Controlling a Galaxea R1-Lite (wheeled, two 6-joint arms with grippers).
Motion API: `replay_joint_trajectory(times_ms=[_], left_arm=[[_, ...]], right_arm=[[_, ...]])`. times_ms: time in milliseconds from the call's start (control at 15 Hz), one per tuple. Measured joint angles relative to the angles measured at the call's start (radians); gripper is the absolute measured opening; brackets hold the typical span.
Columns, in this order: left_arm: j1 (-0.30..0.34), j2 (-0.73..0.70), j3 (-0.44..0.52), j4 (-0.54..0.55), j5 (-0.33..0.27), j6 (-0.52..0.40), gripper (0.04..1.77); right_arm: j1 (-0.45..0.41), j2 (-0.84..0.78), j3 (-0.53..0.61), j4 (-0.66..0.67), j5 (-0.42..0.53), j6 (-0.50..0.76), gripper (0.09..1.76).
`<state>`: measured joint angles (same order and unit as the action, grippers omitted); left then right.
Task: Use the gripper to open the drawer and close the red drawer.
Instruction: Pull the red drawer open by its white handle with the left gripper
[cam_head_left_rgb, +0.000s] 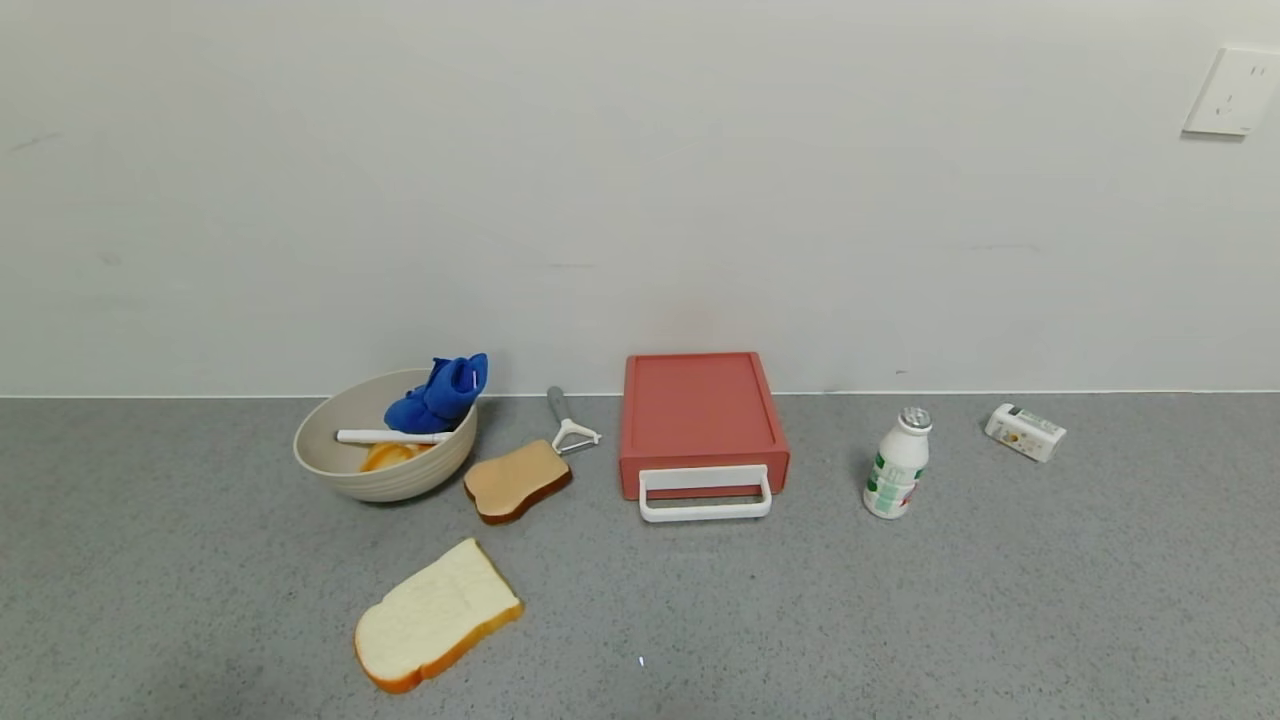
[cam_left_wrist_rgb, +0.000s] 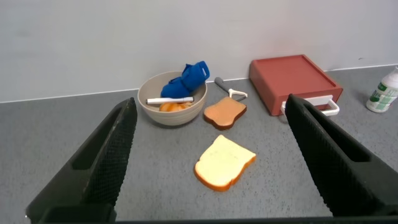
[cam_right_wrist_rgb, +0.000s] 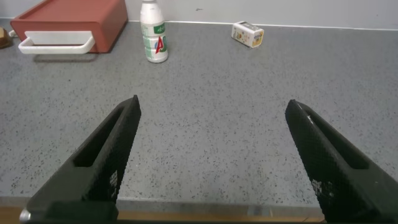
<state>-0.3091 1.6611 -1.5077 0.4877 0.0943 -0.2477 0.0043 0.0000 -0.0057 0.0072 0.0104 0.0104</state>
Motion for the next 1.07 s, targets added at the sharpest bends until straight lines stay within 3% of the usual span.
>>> replay_joint_trajectory(times_ms=[933, 1067], left_arm=[[0.0, 0.0, 0.0, 0.0, 0.0, 0.0, 1.72], [-0.061, 0.094, -0.058, 0.039, 0.042, -0.064, 1.72]], right_arm=[[0.0, 0.0, 0.0, 0.0, 0.0, 0.0, 1.71], [0.0, 0.0, 0.0, 0.0, 0.0, 0.0, 1.71]])
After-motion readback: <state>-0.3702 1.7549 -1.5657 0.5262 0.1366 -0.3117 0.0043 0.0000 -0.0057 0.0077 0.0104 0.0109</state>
